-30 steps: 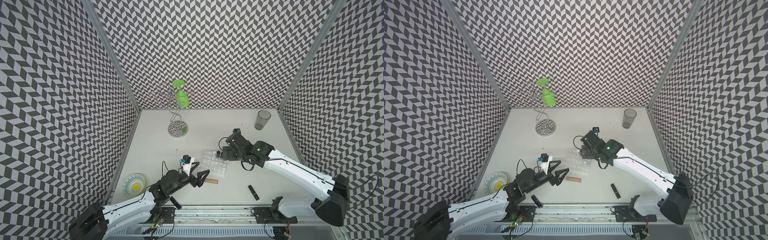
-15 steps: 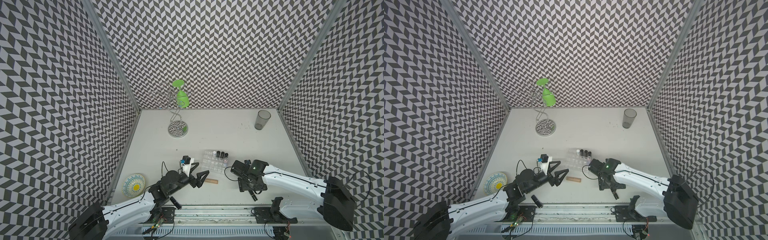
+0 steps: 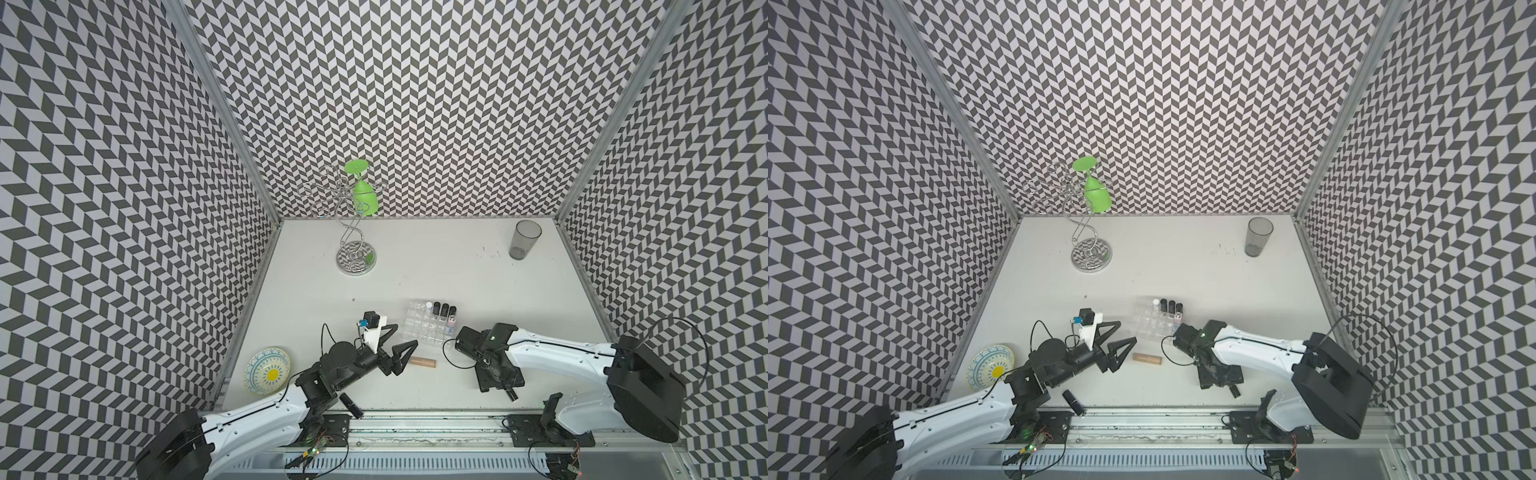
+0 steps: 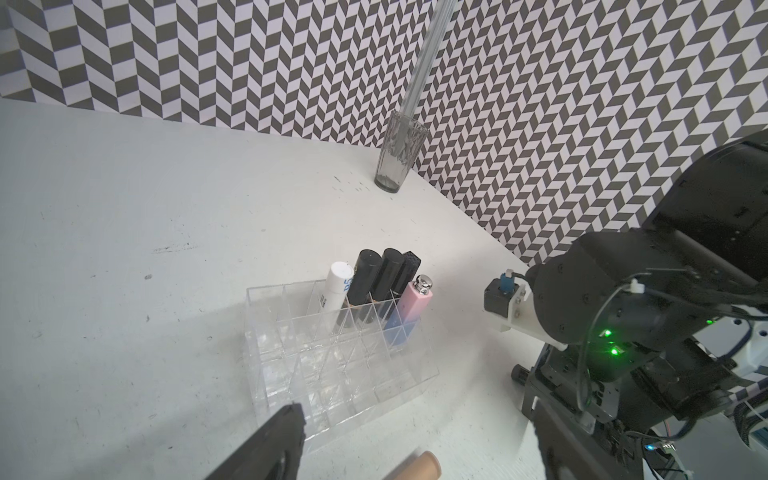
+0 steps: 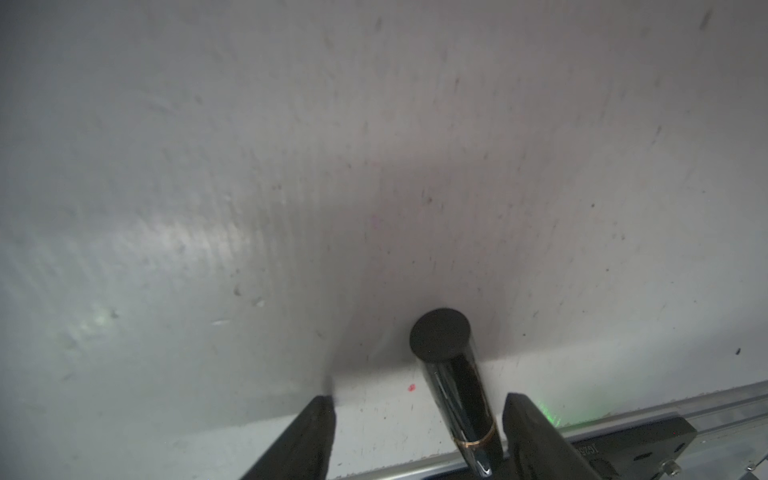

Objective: Arrange the lipsticks in the organizer
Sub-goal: Pick up the lipstick at the center of the board.

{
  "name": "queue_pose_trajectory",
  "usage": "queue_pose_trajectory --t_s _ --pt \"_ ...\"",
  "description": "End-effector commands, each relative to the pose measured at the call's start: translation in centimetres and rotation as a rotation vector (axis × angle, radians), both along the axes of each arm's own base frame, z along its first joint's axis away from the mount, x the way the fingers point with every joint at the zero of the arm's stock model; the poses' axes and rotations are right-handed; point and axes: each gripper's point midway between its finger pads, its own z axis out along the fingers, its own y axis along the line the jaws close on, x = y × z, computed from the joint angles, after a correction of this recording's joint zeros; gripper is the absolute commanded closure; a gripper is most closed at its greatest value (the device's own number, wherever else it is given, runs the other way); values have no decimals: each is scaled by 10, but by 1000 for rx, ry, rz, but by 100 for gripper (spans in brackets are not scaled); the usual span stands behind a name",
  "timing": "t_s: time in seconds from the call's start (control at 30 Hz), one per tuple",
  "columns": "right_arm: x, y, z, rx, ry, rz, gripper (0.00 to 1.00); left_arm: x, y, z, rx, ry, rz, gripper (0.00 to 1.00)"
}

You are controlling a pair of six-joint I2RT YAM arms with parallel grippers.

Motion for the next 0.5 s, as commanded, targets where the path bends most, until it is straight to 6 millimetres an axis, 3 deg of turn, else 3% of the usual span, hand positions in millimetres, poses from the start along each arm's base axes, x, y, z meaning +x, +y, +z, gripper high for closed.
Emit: queue_pose_trajectory --t_s 0.0,0.47 --pt "5 2 -2 25 6 14 36 1 4 1 -2 -13 13 11" --pt "6 -1 -7 -28 45 47 57 0 12 5 -28 -26 33 13"
